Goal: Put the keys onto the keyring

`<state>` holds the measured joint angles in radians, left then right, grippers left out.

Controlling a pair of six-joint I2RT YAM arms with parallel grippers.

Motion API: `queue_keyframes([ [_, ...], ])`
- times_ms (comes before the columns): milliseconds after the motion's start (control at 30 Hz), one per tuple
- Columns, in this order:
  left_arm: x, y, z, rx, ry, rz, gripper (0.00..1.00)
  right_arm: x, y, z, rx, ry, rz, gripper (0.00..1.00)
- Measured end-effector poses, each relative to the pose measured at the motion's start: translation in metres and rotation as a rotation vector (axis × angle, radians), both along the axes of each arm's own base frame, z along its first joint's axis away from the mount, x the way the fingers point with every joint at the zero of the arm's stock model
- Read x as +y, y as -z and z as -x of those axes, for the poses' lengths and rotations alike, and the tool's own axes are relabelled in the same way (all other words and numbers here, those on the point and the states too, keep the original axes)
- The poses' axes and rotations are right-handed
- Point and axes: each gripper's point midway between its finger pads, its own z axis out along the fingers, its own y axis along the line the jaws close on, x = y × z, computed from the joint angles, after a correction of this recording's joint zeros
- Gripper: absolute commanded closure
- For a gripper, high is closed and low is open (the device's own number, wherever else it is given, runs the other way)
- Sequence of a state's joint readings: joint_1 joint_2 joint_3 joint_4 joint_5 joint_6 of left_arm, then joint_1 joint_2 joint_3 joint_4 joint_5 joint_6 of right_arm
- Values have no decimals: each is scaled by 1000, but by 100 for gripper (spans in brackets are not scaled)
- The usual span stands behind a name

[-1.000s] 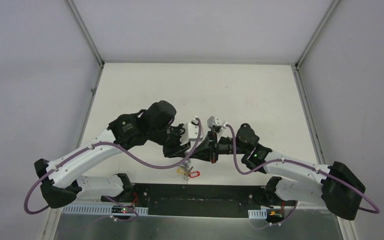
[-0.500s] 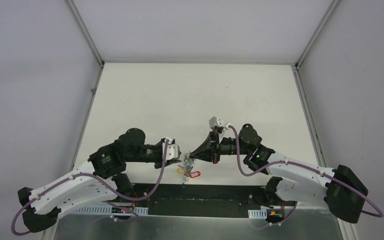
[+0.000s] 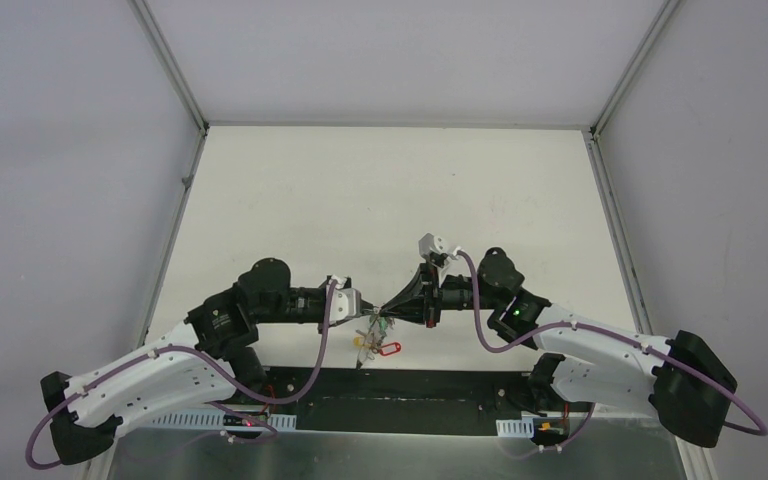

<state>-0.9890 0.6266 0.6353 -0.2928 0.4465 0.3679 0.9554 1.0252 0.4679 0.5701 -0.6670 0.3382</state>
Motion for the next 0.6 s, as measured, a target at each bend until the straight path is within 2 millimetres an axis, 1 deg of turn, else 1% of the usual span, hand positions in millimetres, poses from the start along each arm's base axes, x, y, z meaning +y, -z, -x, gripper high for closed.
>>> queue_keyframes([
  [267,-1,12,3,19,15,-24,91,-1,-3,0,-5,5,-6,100],
  [433,-2,17,4,34,27,-39,100,-1,-3,0,-7,5,-6,100],
  [600,-4,22,4,46,35,-54,100,-1,-3,-1,-7,10,-5,100],
])
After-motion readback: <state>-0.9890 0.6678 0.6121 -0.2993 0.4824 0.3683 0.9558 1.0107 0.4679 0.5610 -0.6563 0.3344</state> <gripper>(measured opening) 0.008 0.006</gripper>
